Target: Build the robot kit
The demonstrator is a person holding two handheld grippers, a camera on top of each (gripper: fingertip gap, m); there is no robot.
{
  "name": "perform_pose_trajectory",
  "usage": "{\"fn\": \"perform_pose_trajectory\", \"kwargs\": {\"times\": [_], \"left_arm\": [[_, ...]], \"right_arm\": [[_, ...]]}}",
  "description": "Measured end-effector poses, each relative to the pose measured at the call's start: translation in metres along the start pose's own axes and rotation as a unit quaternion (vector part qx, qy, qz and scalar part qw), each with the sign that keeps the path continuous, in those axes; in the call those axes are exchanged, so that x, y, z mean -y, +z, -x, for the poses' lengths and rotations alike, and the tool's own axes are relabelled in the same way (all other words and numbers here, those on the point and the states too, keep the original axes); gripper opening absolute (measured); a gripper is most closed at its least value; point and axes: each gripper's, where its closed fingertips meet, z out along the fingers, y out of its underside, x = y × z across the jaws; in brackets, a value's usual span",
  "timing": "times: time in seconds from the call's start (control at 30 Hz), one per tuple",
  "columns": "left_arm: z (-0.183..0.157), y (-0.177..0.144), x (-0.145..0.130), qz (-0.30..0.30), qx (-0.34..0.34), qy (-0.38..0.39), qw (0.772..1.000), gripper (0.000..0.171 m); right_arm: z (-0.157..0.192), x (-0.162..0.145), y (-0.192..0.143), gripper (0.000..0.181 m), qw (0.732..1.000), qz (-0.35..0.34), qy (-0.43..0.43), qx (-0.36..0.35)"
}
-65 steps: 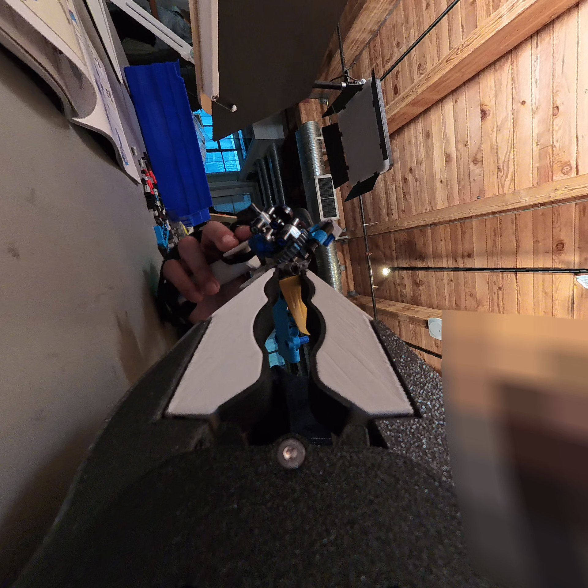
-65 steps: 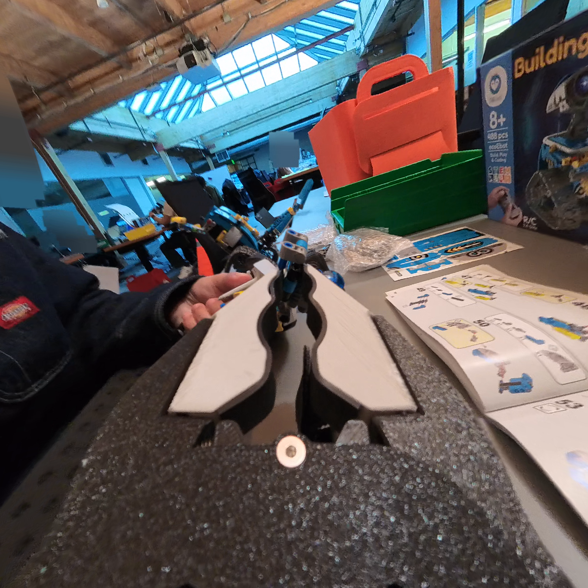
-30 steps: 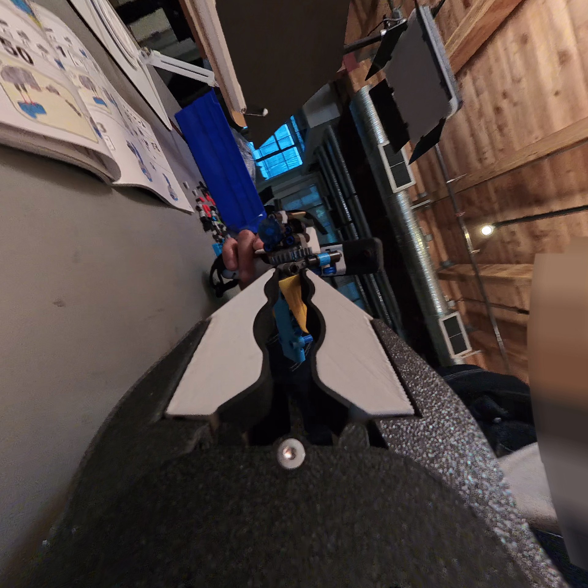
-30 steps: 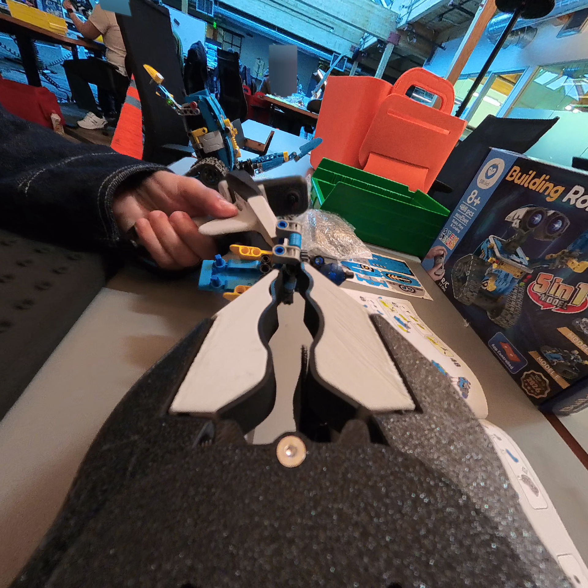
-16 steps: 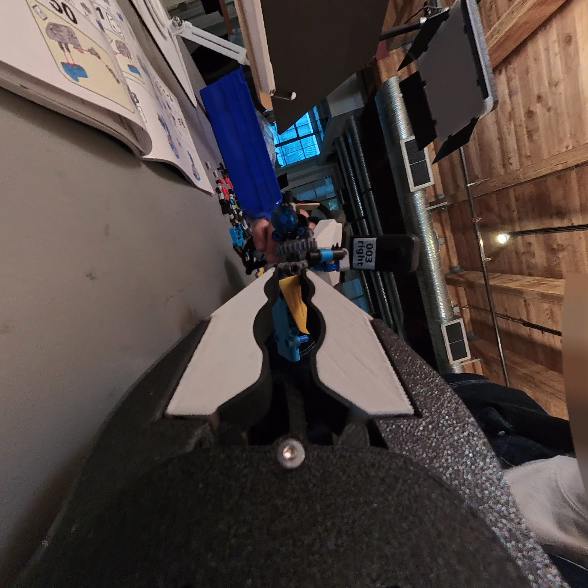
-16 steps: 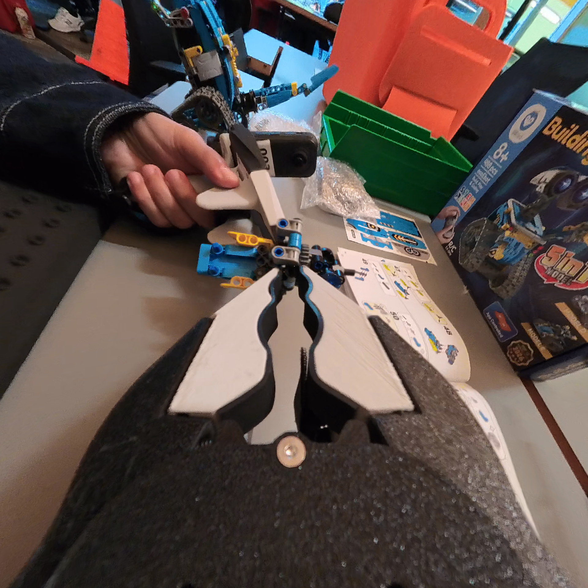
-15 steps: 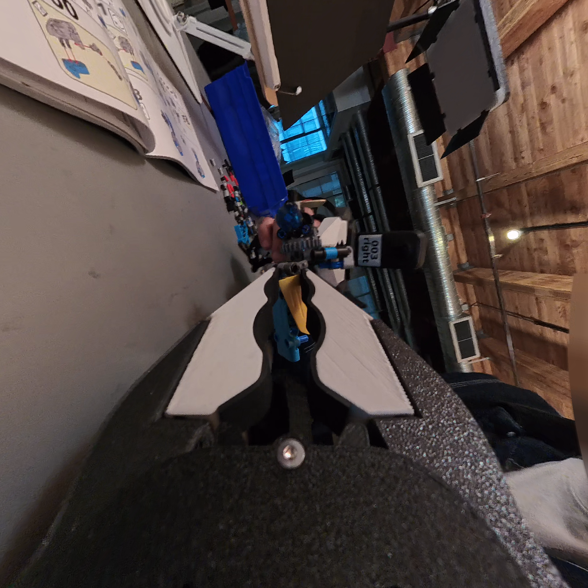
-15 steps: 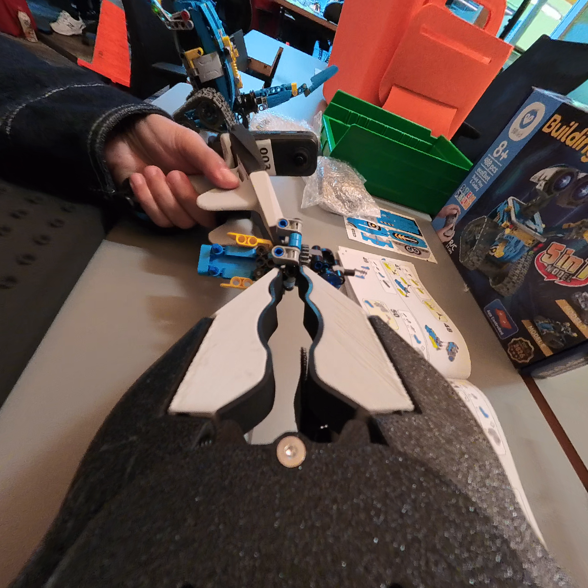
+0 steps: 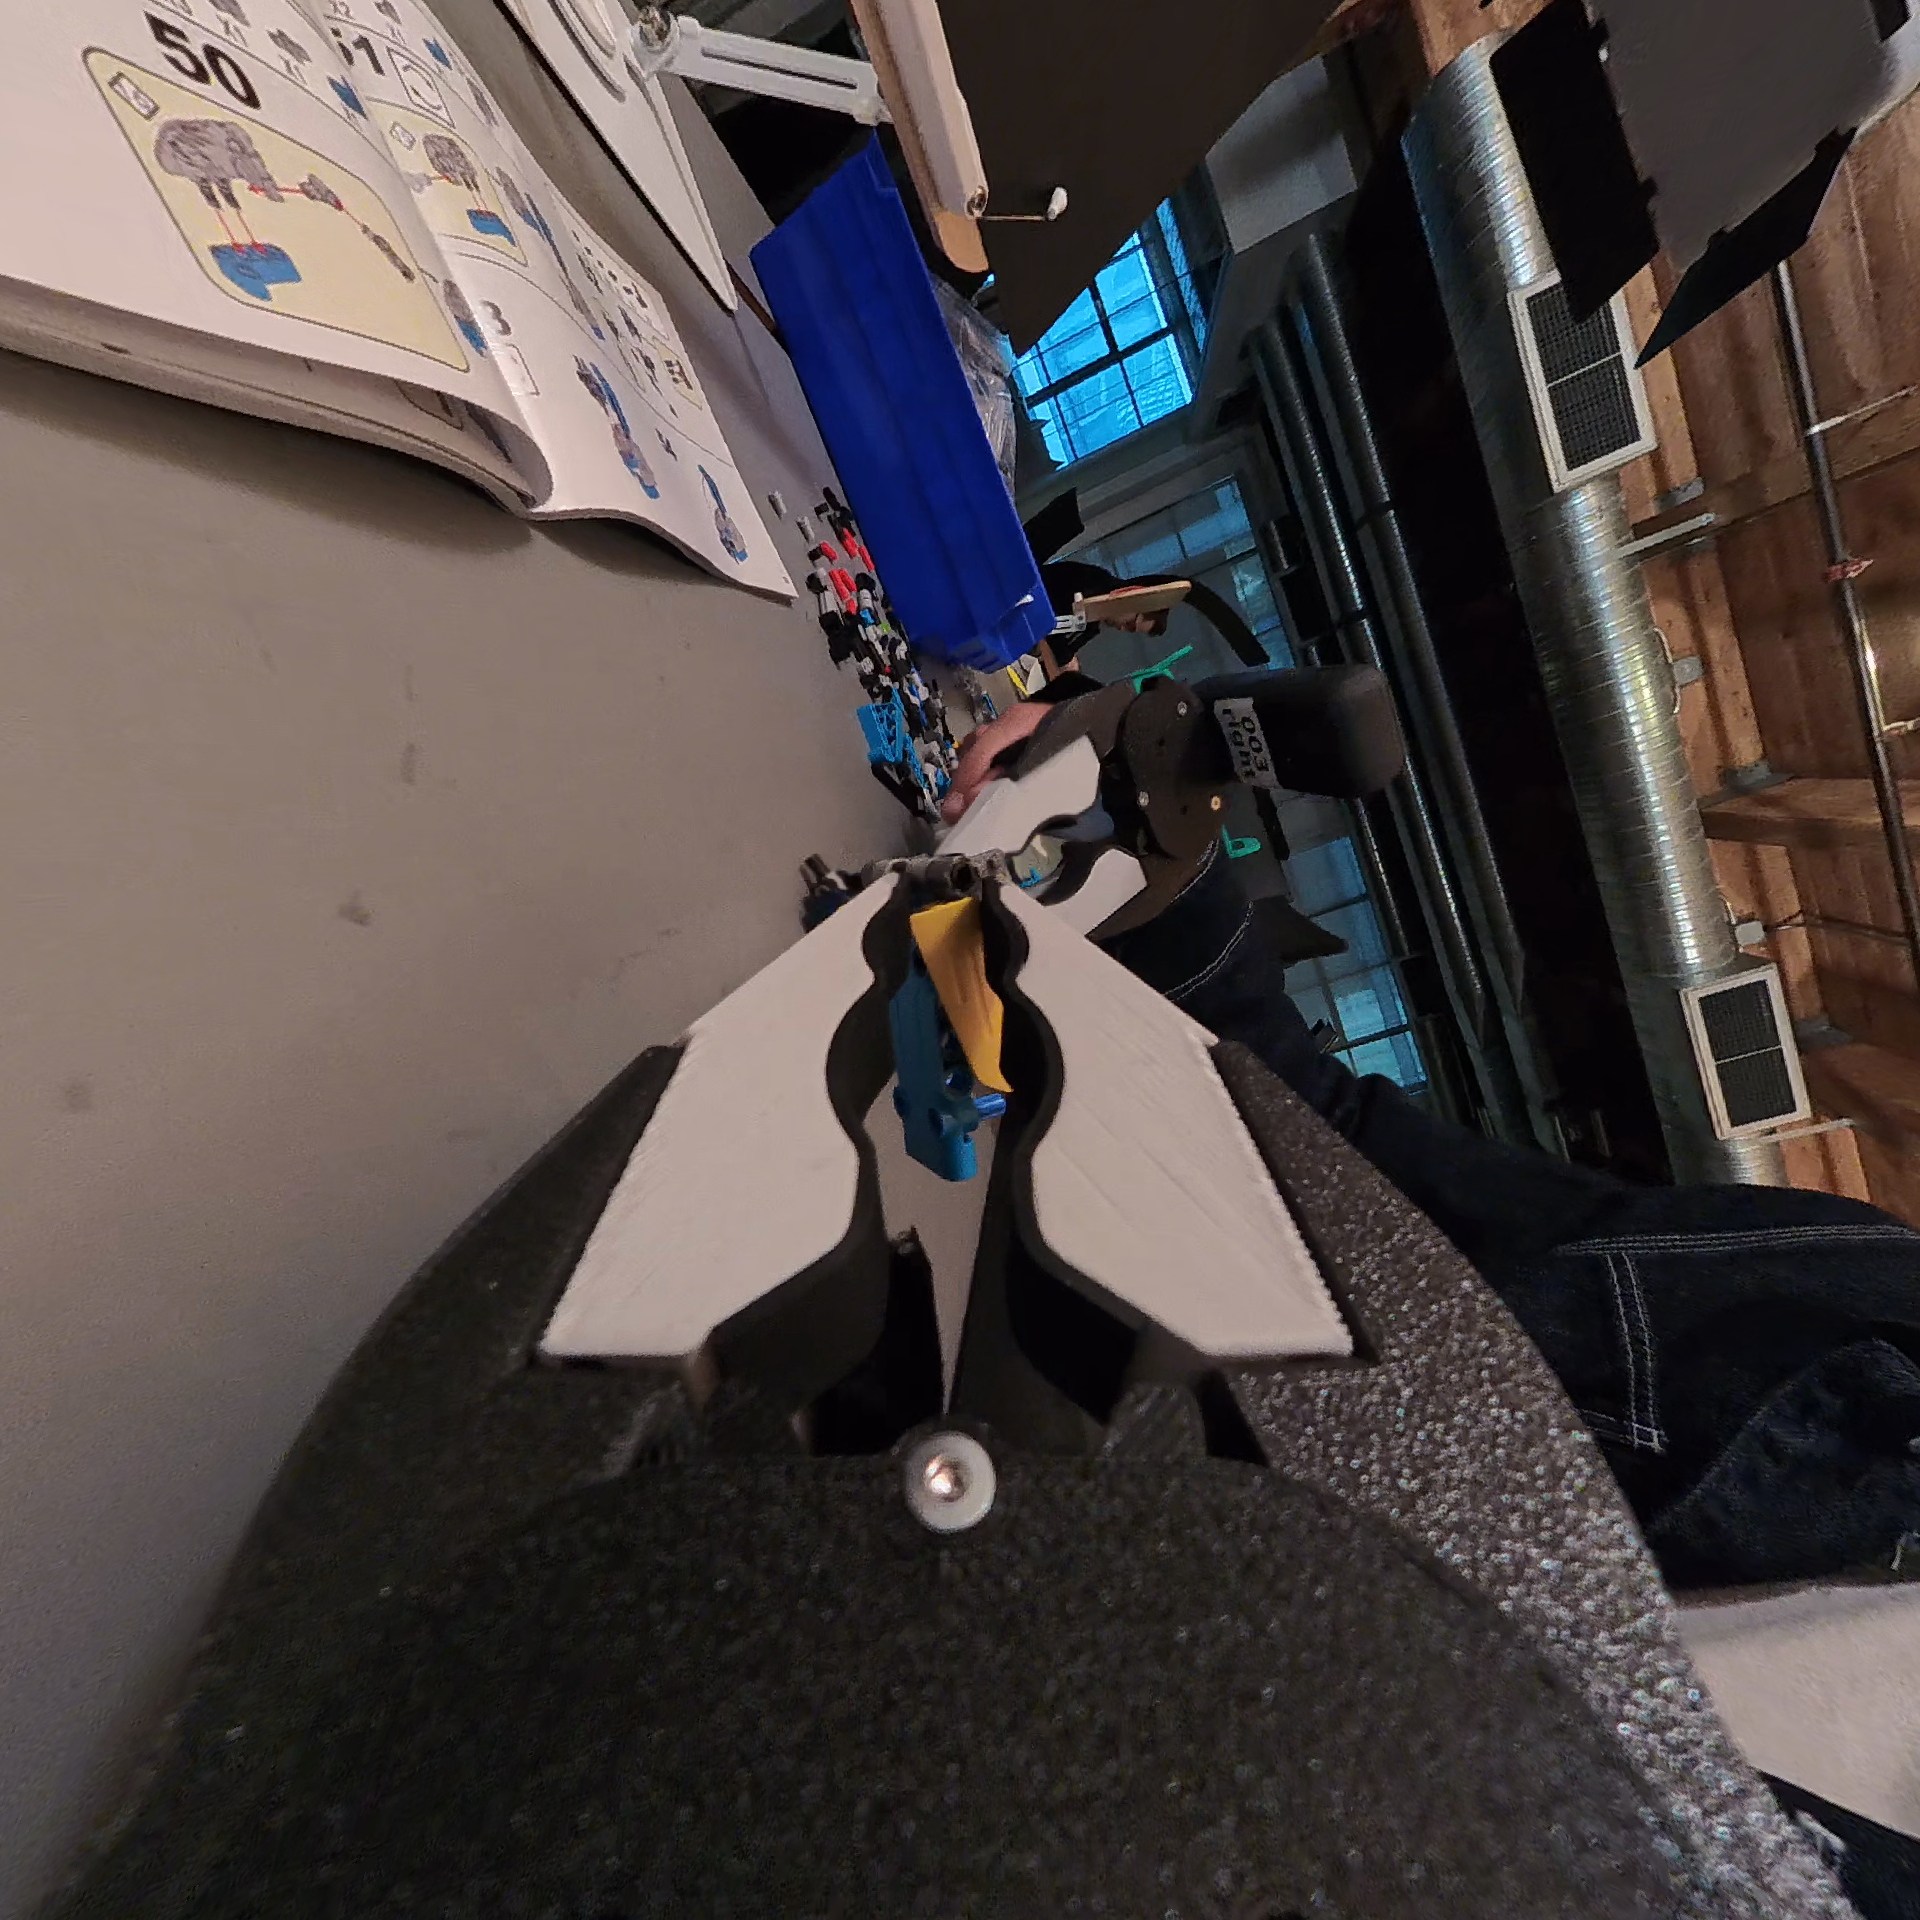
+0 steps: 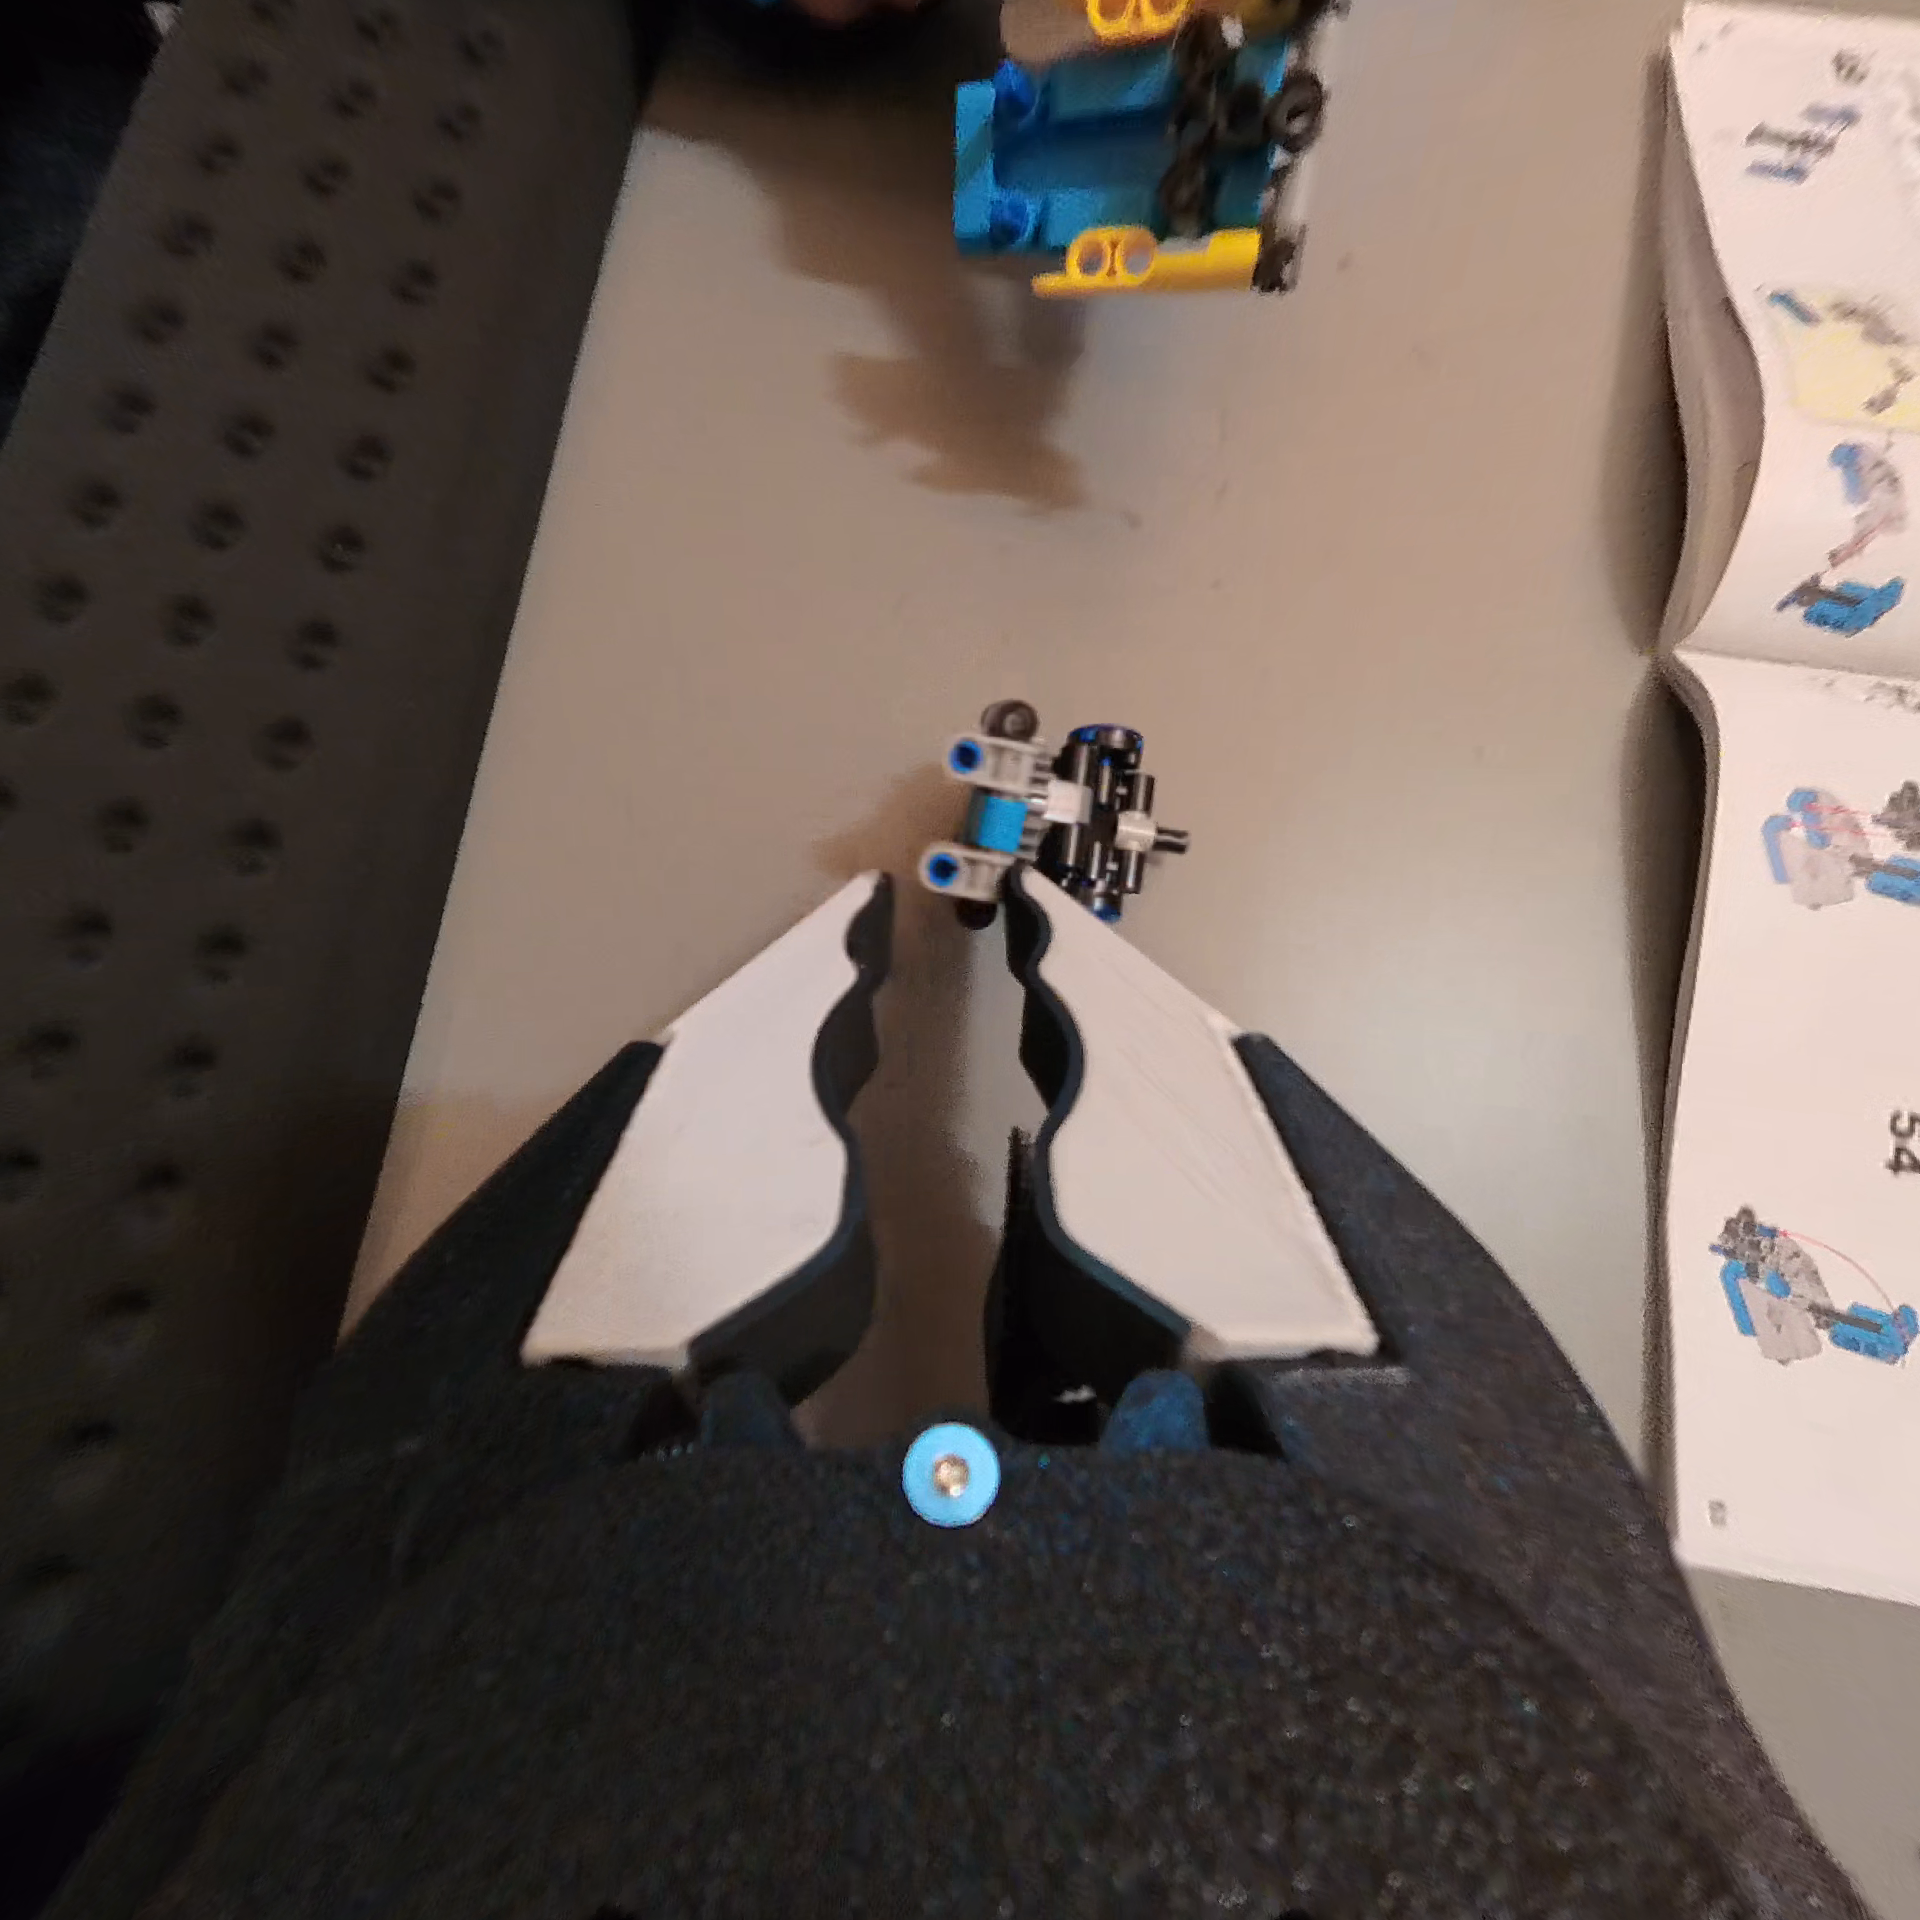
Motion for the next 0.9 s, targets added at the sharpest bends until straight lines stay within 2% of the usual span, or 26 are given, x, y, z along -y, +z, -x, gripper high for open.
{"fn": "perform_pose_trajectory", "kwargs": {"times": [0.07, 0.23, 0.33, 0.43, 0.47, 0.6, 0.67, 0.77, 0.9], "left_arm": [[0.000, 0.000, 0.000, 0.000, 0.000, 0.001, 1.000, 0.013], [-0.001, 0.001, -0.002, 0.003, 0.000, 0.004, 1.000, 0.013], [-0.001, 0.001, -0.002, 0.005, -0.002, 0.003, 1.000, 0.013], [-0.002, 0.001, -0.002, 0.004, -0.002, 0.003, 1.000, 0.012], [-0.002, 0.001, -0.002, 0.003, -0.004, 0.002, 1.000, 0.012], [-0.004, 0.001, -0.003, 0.004, -0.010, 0.001, 1.000, 0.013], [-0.005, 0.002, -0.004, 0.006, -0.013, -0.001, 1.000, 0.013], [-0.006, 0.003, -0.005, 0.009, -0.017, -0.003, 1.000, 0.013], [-0.007, 0.005, -0.007, 0.014, -0.018, -0.001, 1.000, 0.013]], "right_arm": [[0.002, 0.001, -0.003, 0.023, 1.000, 0.016, 0.013, 0.009], [-0.003, 0.011, -0.010, 0.034, 1.000, 0.011, 0.020, -0.020], [-0.017, 0.022, -0.017, 0.039, 0.994, -0.010, 0.085, -0.064], [-0.030, 0.017, -0.021, 0.048, 0.978, -0.005, 0.179, -0.109], [-0.028, 0.018, -0.024, 0.048, 0.971, -0.030, 0.209, -0.112], [-0.010, 0.012, -0.029, 0.042, 0.934, -0.137, 0.311, -0.112], [-0.004, 0.007, -0.026, 0.037, 0.921, -0.172, 0.326, -0.126], [-0.005, 0.004, -0.022, 0.027, 0.908, -0.203, 0.337, -0.145], [-0.003, 0.006, -0.012, 0.022, 0.912, -0.197, 0.338, -0.125]]}}
